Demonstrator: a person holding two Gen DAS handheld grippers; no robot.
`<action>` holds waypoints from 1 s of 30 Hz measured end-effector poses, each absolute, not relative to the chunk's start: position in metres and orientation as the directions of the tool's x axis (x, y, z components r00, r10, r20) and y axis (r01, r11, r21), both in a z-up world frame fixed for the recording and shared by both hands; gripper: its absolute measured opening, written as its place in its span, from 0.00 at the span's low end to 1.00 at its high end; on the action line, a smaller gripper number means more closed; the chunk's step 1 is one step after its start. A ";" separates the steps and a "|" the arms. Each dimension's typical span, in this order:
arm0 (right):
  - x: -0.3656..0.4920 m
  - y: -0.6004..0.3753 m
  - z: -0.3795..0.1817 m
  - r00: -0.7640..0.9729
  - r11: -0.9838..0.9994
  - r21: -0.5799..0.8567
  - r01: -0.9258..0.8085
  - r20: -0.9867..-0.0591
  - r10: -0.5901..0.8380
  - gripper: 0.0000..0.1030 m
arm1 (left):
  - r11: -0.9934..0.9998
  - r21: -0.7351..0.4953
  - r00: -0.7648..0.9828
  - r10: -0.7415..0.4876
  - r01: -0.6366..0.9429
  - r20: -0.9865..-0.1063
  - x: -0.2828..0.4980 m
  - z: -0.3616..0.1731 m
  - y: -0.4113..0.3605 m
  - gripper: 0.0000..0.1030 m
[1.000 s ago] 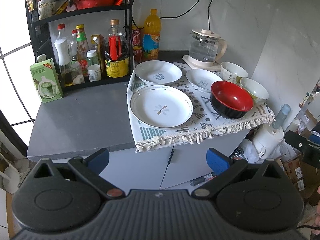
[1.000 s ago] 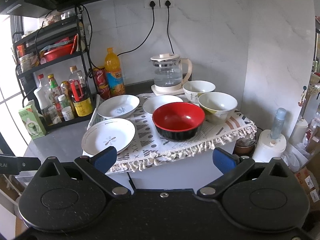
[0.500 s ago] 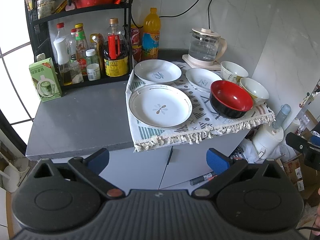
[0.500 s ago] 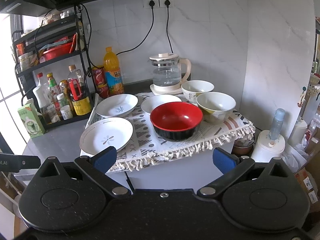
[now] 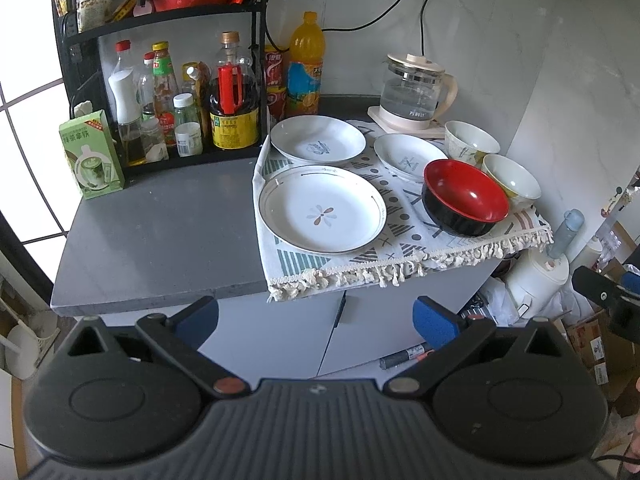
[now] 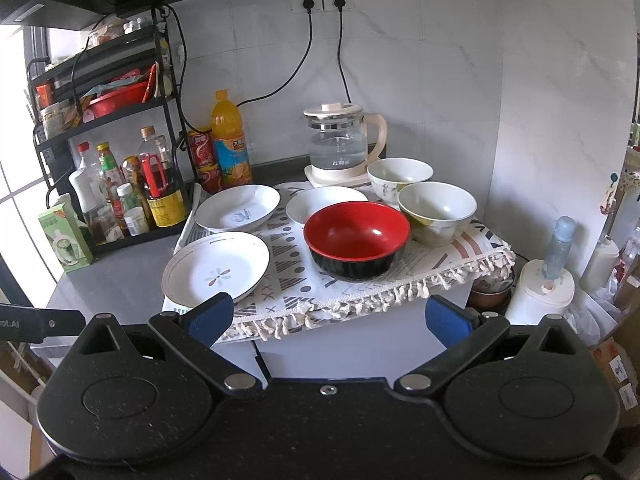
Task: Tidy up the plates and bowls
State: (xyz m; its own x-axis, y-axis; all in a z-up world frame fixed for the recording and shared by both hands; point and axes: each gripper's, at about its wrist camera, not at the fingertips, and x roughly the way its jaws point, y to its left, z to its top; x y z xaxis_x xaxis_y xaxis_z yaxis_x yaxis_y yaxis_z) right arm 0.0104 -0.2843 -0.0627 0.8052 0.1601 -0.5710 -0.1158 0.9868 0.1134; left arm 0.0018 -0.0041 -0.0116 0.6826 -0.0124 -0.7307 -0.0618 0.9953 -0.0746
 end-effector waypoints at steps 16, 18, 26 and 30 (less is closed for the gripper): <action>0.017 -0.291 -0.063 0.788 0.989 0.101 -0.107 -0.598 0.146 1.00 | 0.996 -0.074 0.668 -0.022 -0.049 -0.744 0.012 -0.015 -0.005 0.99; 0.017 -0.294 -0.064 0.786 0.988 0.102 -0.116 -0.599 0.155 1.00 | 0.996 -0.073 0.664 -0.020 -0.053 -0.747 0.014 -0.016 -0.007 0.99; 0.028 -0.302 -0.071 0.766 0.985 0.122 -0.121 -0.619 0.171 1.00 | 0.995 -0.083 0.652 -0.026 -0.058 -0.758 0.030 -0.018 -0.014 0.99; 0.035 -0.307 -0.074 0.762 0.989 0.117 -0.087 -0.632 0.142 1.00 | 0.995 -0.091 0.646 -0.038 -0.048 -0.762 0.045 -0.021 -0.021 0.99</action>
